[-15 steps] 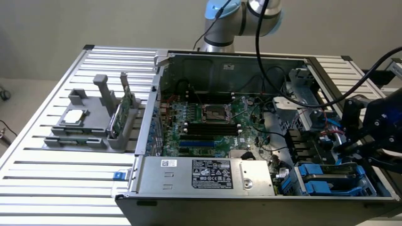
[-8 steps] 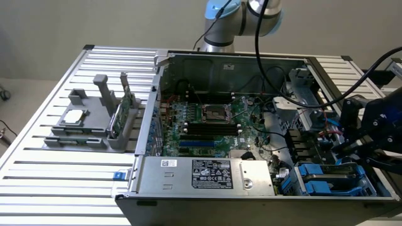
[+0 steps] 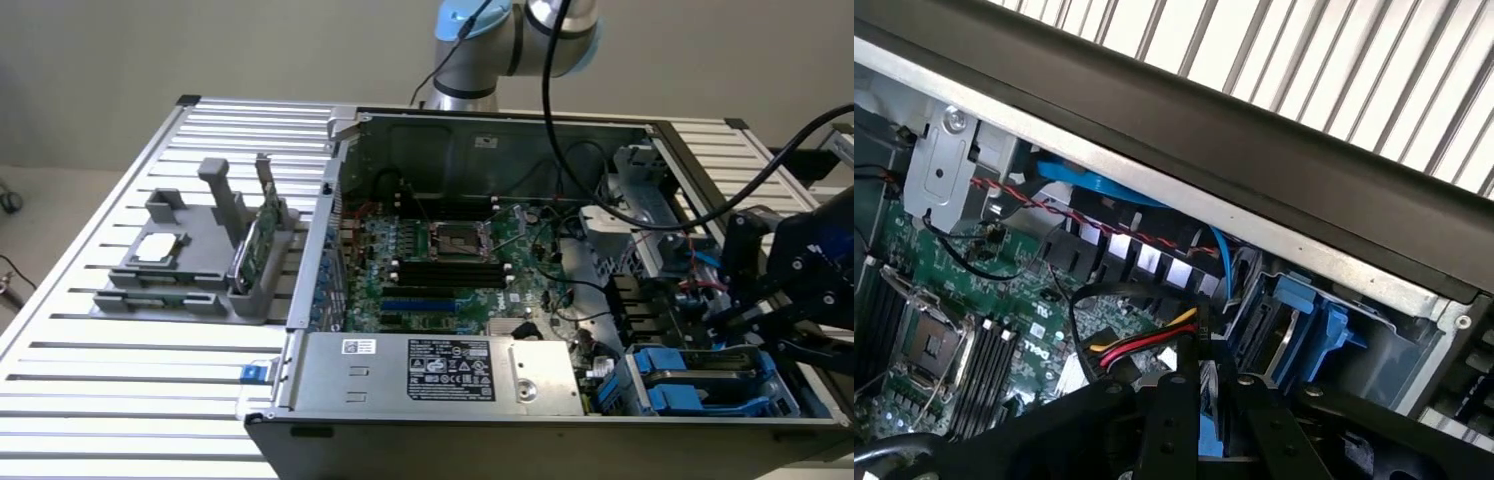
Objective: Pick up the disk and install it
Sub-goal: 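Insert the first disk wire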
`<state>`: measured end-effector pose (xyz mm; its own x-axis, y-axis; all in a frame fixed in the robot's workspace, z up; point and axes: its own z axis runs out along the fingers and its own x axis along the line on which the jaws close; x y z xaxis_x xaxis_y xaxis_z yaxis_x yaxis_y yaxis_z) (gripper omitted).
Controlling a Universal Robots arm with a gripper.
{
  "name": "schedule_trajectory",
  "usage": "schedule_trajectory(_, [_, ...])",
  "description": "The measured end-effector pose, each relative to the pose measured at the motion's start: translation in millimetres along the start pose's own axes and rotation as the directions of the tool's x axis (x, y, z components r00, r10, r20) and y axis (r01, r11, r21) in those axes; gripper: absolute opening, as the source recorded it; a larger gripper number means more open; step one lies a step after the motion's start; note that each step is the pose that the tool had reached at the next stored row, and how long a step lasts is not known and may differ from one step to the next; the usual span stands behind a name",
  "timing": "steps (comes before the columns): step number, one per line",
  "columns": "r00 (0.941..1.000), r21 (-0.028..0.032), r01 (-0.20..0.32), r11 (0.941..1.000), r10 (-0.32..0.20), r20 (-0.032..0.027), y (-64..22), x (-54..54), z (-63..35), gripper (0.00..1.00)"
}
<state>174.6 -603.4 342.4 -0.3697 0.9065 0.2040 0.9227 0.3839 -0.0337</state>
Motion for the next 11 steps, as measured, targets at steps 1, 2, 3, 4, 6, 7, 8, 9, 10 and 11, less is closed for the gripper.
schedule_trajectory(1, [1.0, 0.0032, -0.005, 1.0, 0.005, 0.0078, 0.0, 0.0, 0.1, 0.17])
schedule_trajectory(2, [0.9998, 0.0059, -0.011, 0.9999, 0.011, 0.0154, 0.0, 0.0, 0.1, 0.17])
schedule_trajectory(3, [0.9996, 0.0078, -0.017, 0.9998, 0.017, 0.0216, 0.0, -0.1, 0.1, 0.17])
schedule_trajectory(4, [0.9994, 0.009, -0.024, 0.9997, 0.024, 0.0264, 0.0, -0.1, 0.1, 0.17])
schedule_trajectory(6, [0.9987, 0.0097, -0.04, 0.9992, 0.039, 0.0331, 0.0, -0.1, 0.1, 0.17])
schedule_trajectory(7, [0.9982, 0.0092, -0.049, 0.9988, 0.049, 0.0346, 0.0, -0.2, 0.0, 0.17])
schedule_trajectory(8, [0.9977, 0.0083, -0.059, 0.9982, 0.059, 0.0355, 0.0, -0.1, -0.2, 0.17])
schedule_trajectory(9, [0.9969, 0.007, -0.07, 0.9975, 0.07, 0.0361, 0.0, -0.1, -0.5, 0.17])
schedule_trajectory(10, [0.9961, 0.0058, -0.081, 0.9967, 0.081, 0.0365, 0.0, -0.1, -0.7, 0.17])
schedule_trajectory(11, [0.9951, 0.0045, -0.091, 0.9958, 0.091, 0.0369, 0.1, -0.1, -0.9, 0.17])
